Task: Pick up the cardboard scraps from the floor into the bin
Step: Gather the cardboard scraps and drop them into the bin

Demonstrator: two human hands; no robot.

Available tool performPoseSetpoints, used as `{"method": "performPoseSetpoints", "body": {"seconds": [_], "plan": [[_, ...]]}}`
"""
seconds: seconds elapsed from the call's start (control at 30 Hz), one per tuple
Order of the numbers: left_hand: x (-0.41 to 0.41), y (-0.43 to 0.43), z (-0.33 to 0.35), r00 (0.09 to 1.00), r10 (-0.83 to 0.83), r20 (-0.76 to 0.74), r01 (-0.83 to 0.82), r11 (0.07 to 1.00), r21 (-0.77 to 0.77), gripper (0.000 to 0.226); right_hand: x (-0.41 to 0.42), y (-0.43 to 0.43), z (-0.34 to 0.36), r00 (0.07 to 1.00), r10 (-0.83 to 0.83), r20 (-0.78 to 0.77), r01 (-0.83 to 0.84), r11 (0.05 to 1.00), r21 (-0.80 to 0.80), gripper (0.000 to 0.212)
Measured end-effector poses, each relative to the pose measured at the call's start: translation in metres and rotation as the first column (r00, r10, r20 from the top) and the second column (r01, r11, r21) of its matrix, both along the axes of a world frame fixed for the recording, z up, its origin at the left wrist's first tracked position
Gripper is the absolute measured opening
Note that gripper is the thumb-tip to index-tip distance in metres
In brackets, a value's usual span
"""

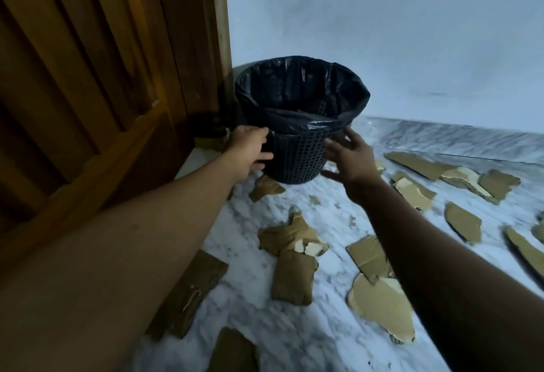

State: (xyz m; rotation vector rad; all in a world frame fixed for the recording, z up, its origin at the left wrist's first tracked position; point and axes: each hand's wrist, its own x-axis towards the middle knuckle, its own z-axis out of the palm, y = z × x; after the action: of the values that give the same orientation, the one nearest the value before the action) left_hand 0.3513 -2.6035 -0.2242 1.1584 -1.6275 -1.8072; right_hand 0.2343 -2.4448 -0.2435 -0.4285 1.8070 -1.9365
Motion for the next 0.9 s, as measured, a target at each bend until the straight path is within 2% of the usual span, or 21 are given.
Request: {"method": "performPoseSetpoints", "body": {"seconds": [0.03, 0.07, 0.1, 0.13, 0.17, 0.2, 0.23, 0.27, 0.33, 0.43, 0.57, 0.63, 0.7, 0.77, 0.83, 0.9], "plan": [[0.005, 0.003, -0.003, 0.993, -0.043, 0.112, 0.054, 0.994, -0.098, 0.012, 0.011, 0.006, -0.01, 0.998, -0.018, -0.068, 0.024, 0.994, 0.103, 0.055], [0.01, 0.005, -0.006, 0.955, -0.119, 0.272, 0.178, 0.963, -0.205, 0.015, 0.021, 0.012, -0.024, 0.987, 0.0, -0.161, 0.044, 0.963, 0.267, 0.053], [0.018, 0.009, -0.009, 0.842, -0.223, 0.491, 0.393, 0.878, -0.275, 0.022, 0.033, 0.019, -0.041, 0.973, 0.075, -0.217, 0.03, 0.894, 0.446, 0.051], [0.026, 0.014, -0.009, 0.64, -0.297, 0.709, 0.619, 0.746, -0.246, 0.032, 0.047, 0.027, -0.059, 0.96, 0.185, -0.21, -0.018, 0.788, 0.615, 0.051], [0.034, 0.022, -0.01, 0.405, -0.296, 0.865, 0.778, 0.608, -0.157, 0.045, 0.06, 0.036, -0.078, 0.945, 0.282, -0.167, -0.071, 0.674, 0.736, 0.051], [0.045, 0.031, -0.012, 0.248, -0.252, 0.935, 0.852, 0.515, -0.087, 0.055, 0.075, 0.043, -0.093, 0.932, 0.342, -0.116, -0.111, 0.578, 0.808, 0.054], [0.055, 0.039, -0.018, 0.188, -0.216, 0.958, 0.88, 0.47, -0.067, 0.062, 0.09, 0.049, -0.105, 0.933, 0.351, -0.079, -0.125, 0.523, 0.843, 0.06], [0.066, 0.047, -0.03, 0.214, -0.222, 0.951, 0.866, 0.493, -0.08, 0.066, 0.104, 0.055, -0.116, 0.948, 0.313, -0.054, -0.118, 0.504, 0.855, 0.071], [0.095, 0.064, -0.061, 0.336, -0.214, 0.917, 0.783, 0.605, -0.145, 0.076, 0.128, 0.065, -0.131, 0.981, 0.182, -0.069, -0.034, 0.508, 0.861, 0.087], [0.155, 0.076, -0.103, 0.411, -0.073, 0.909, 0.614, 0.759, -0.217, 0.083, 0.149, 0.071, -0.141, 0.973, 0.189, -0.133, 0.033, 0.458, 0.888, 0.091], [0.229, 0.073, -0.129, 0.454, 0.186, 0.872, 0.154, 0.947, -0.282, 0.084, 0.165, 0.065, -0.141, 0.987, 0.092, -0.132, 0.08, 0.433, 0.898, 0.087], [0.251, 0.068, -0.14, 0.454, 0.26, 0.852, -0.046, 0.962, -0.27, 0.084, 0.16, 0.058, -0.153, 0.995, 0.098, 0.025, -0.069, 0.474, 0.878, 0.081], [0.263, 0.068, -0.149, 0.463, 0.258, 0.848, -0.091, 0.965, -0.244, 0.083, 0.139, 0.045, -0.192, 0.974, 0.207, 0.088, -0.178, 0.473, 0.863, 0.084], [0.264, 0.07, -0.152, 0.431, 0.258, 0.864, -0.08, 0.965, -0.248, 0.083, 0.122, 0.032, -0.236, 0.965, 0.236, 0.11, -0.215, 0.485, 0.847, 0.096], [0.256, 0.071, -0.155, 0.417, 0.255, 0.872, -0.117, 0.967, -0.227, 0.095, 0.132, 0.036, -0.221, 0.937, 0.315, 0.149, -0.298, 0.505, 0.81, 0.098], [0.244, 0.069, -0.16, 0.421, 0.267, 0.867, -0.185, 0.961, -0.205, 0.113, 0.162, 0.05, -0.157, 0.878, 0.443, 0.184, -0.416, 0.512, 0.751, 0.079]]}}
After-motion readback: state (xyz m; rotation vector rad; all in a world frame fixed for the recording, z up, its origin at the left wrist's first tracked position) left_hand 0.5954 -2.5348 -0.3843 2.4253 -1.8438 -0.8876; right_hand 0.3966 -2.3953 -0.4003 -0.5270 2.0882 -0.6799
